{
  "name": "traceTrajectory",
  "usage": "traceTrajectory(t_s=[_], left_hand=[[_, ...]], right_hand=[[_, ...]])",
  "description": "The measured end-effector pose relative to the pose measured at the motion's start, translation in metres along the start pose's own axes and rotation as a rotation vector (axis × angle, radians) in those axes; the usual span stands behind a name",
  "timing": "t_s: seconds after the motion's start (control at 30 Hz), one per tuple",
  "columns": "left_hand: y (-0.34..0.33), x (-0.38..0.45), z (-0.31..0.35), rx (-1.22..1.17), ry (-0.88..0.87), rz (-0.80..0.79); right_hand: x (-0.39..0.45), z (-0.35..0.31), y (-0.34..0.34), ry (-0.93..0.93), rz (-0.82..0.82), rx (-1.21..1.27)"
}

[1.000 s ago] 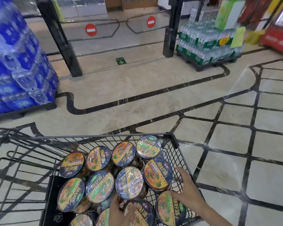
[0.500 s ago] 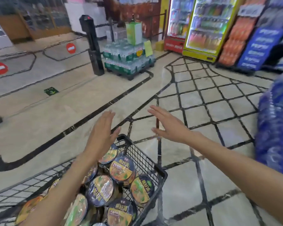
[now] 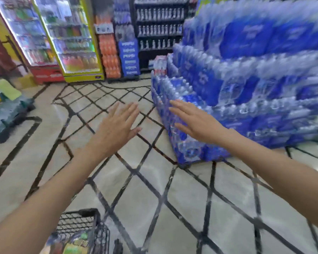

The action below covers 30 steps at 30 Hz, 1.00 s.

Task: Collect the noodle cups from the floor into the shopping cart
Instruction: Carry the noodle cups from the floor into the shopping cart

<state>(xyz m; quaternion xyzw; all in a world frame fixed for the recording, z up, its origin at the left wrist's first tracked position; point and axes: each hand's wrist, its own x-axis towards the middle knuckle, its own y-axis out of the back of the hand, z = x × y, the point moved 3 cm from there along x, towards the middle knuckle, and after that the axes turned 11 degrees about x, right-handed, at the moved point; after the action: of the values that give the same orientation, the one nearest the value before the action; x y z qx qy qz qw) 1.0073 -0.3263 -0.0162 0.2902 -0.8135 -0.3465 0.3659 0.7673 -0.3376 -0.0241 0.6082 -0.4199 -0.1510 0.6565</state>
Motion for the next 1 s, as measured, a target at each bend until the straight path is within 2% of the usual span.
traceTrajectory(t_s=[0.17, 0.33, 0.6, 0.8, 1.0], left_hand=[[0.035, 0.104, 0.131, -0.120, -0.269, 0.168], [0.092, 0.189, 0.299, -0.225, -0.492, 0.325], [0.195, 0.259, 0.556, -0.345, -0.771, 0.534], [0.239, 0.294, 0.687, -0.372, -0.914, 0.611], [0.226, 0.361, 0.773, -0.369, -0.980, 0.549]], right_hand=[[-0.162, 0.079, 0.069, -0.308, 0.023, -0.159], [-0.346, 0.129, 0.139, -0.604, 0.025, -0.245], [-0.612, 0.142, 0.239, -1.090, 0.107, -0.371], [-0.739, 0.159, 0.273, -1.322, 0.162, -0.402], [-0.806, 0.223, 0.272, -1.388, 0.230, -0.373]])
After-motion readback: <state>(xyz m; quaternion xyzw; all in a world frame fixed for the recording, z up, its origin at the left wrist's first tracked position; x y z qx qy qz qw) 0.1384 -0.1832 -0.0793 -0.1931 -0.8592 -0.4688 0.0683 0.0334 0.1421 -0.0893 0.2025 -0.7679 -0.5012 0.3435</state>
